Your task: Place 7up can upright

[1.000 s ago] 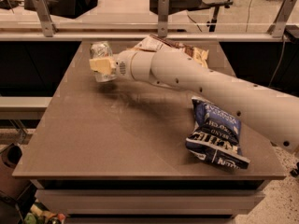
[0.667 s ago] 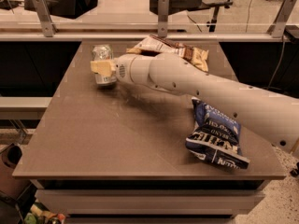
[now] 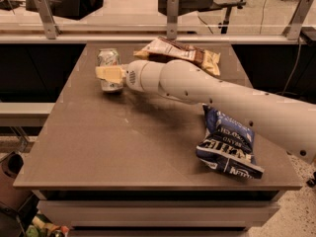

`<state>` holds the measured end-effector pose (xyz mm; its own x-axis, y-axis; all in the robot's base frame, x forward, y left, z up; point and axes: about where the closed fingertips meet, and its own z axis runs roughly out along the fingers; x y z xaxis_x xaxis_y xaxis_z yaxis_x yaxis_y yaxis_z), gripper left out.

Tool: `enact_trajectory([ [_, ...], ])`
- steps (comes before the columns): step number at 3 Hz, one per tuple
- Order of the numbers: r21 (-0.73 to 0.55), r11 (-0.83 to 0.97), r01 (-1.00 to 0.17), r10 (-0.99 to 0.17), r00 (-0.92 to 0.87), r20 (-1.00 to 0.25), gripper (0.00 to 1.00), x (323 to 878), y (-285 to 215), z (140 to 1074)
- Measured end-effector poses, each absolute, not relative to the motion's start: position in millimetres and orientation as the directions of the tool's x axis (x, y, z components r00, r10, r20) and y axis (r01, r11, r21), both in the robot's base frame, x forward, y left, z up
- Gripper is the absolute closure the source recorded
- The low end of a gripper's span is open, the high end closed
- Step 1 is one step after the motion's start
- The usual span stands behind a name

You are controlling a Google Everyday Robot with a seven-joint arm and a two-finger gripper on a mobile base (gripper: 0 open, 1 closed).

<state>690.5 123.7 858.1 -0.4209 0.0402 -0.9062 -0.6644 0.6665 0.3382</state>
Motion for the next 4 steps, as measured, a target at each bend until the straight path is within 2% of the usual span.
enact_trajectory([
  [4,0.335,0.696,-0.635,0.037,-0.435,-0.900,1.00,689.6,116.5,855.2],
])
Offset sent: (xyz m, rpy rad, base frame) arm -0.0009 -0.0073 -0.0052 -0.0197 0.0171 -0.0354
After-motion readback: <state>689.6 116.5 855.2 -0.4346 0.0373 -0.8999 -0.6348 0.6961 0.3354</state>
